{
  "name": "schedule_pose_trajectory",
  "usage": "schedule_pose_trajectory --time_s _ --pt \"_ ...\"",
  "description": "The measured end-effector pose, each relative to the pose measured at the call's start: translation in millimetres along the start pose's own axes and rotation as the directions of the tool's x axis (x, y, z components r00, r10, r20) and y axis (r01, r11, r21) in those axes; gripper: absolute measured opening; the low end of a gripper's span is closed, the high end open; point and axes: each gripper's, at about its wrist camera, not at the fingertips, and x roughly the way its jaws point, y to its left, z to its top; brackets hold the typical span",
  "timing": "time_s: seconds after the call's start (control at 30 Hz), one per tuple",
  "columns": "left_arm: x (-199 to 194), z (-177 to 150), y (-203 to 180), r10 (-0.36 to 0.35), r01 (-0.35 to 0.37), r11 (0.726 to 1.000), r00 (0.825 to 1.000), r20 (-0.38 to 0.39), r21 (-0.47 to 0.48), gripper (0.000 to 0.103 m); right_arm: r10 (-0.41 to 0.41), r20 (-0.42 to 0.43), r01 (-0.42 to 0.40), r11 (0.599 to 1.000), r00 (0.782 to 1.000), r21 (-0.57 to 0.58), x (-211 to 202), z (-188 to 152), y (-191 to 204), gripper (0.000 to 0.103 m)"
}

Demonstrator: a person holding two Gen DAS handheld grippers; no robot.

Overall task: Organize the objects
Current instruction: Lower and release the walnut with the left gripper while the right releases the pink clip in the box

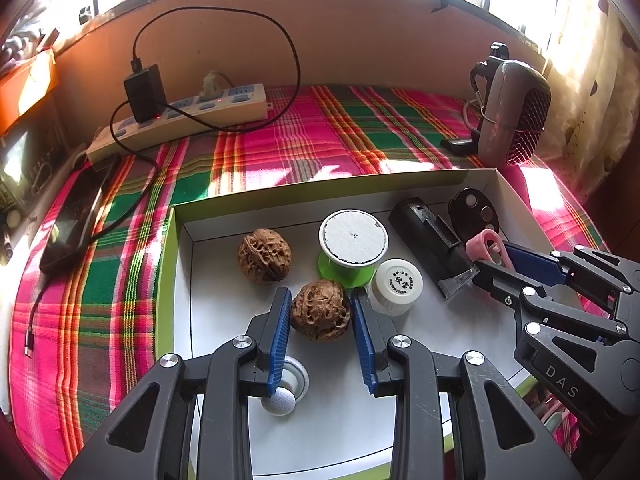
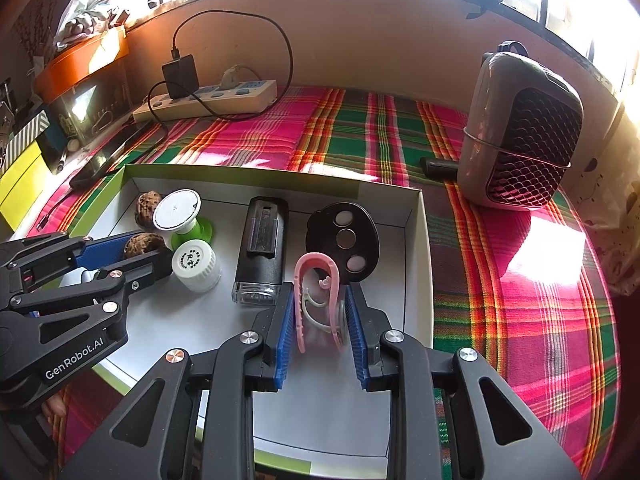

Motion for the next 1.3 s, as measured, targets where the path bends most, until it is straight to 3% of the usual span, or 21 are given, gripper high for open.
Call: schedule_pose_trajectory --time_s 0.27,0.47,1.3 --pt "-2.5 -2.9 -0.4 -0.003 0.003 1.0 1.0 -0.005 0.005 0.031 -0.004 -0.001 0.004 1.0 1.0 0.004 -2.8 -1.9 1.1 0.03" --pt "-5.4 -5.4 -0.5 -0.005 0.005 1.0 1.0 -0.004 0.004 0.031 -0.004 0.001 0.004 1.0 1.0 0.009 -5.1 -3.3 1.4 0.037" --pt "-34.3 -21.1 -3.4 -0.003 0.003 1.0 0.999 0.042 -0.006 0.031 0.006 0.049 -0.007 1.0 0.999 0.03 -40.3 -16.2 3.4 0.038"
